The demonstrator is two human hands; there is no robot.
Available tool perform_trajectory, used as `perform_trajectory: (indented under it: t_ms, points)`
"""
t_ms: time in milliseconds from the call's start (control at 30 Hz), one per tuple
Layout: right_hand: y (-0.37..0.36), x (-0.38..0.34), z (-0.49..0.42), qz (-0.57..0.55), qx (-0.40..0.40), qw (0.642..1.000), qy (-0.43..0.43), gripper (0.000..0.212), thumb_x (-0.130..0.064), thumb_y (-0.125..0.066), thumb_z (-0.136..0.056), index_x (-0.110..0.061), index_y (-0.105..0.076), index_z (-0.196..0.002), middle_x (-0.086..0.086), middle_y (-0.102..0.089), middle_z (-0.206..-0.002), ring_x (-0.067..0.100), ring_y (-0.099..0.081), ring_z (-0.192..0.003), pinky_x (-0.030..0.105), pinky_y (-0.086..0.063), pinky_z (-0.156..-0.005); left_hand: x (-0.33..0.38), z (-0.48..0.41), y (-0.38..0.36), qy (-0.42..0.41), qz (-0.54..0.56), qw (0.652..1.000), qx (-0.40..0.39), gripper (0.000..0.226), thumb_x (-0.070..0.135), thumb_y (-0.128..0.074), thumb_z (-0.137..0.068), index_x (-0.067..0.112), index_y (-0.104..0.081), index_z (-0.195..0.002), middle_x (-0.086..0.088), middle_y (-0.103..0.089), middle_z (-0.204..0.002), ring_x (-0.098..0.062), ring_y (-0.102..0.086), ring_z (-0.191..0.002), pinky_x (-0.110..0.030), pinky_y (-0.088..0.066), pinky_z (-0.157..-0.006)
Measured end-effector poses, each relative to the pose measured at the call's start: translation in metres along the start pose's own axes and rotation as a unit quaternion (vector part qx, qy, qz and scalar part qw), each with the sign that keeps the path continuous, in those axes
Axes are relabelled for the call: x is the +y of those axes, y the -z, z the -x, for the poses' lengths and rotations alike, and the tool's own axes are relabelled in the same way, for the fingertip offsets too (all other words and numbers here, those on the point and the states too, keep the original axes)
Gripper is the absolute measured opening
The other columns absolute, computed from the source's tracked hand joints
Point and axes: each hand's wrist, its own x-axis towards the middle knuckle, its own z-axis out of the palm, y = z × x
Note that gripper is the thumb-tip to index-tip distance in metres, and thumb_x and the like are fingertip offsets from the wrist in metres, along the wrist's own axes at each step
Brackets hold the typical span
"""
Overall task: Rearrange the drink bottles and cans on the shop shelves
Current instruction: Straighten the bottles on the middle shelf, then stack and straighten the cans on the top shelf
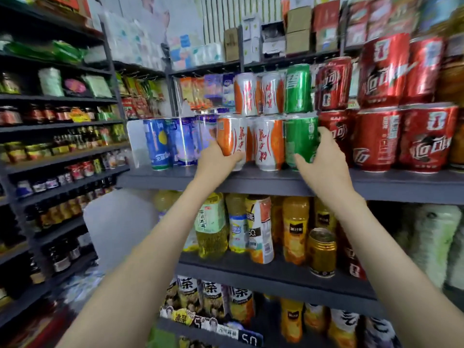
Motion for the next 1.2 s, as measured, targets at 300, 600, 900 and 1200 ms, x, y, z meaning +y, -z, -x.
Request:
perform_trajectory:
  t_ms: [300, 600, 900, 1200]
  points:
    - [-0.014, -0.005, 0.039, 0.083, 0.059, 0.994, 0.041, 0.054, -0.018, -0.057, -0.093, -0.003, -0.038, -0.141, 0.01, -0.046, -0.141, 0.022, -0.041, -0.132, 0.029, -0.031, -0.108, -0.009, -0.015, -0.023, -0.024, -0.021, 0.998, -0.056, 0.068, 0.047, -0.065, -0.084, 0.001, -0.038, -0.127, -0.019, -0.052, -0.129, -0.035, -0.052, -0.117, -0.04, -0.043, -0.09]
    - [-0.032, 0.027, 0.105, 0.057, 0.182, 0.978, 0.089, 0.038, -0.003, -0.057, -0.09, 0.001, -0.048, -0.127, 0.013, -0.054, -0.116, 0.018, -0.047, -0.11, 0.007, -0.031, -0.096, -0.01, 0.006, -0.026, -0.072, -0.065, 0.995, 0.036, 0.073, 0.047, -0.062, -0.085, 0.004, -0.033, -0.137, -0.014, -0.047, -0.134, -0.031, -0.048, -0.121, -0.043, -0.044, -0.095]
    - [-0.062, 0.123, 0.139, 0.218, 0.018, 0.975, -0.021, 0.051, -0.01, -0.072, -0.078, 0.005, -0.052, -0.123, 0.022, -0.055, -0.114, 0.039, -0.051, -0.104, 0.04, -0.041, -0.091, -0.067, 0.13, -0.077, -0.341, 0.025, 0.931, 0.127, 0.031, 0.011, -0.056, -0.089, 0.001, -0.055, -0.118, -0.016, -0.054, -0.116, -0.022, -0.047, -0.111, -0.026, -0.037, -0.099]
    - [-0.063, 0.138, 0.146, 0.221, -0.024, 0.975, -0.015, 0.059, -0.022, -0.078, -0.074, 0.003, -0.045, -0.115, 0.023, -0.047, -0.124, 0.038, -0.046, -0.115, 0.043, -0.041, -0.098, -0.092, 0.158, -0.139, -0.174, -0.011, 0.972, -0.157, 0.05, 0.024, -0.056, -0.092, 0.011, -0.038, -0.137, -0.006, -0.044, -0.133, -0.021, -0.043, -0.124, -0.029, -0.04, -0.097]
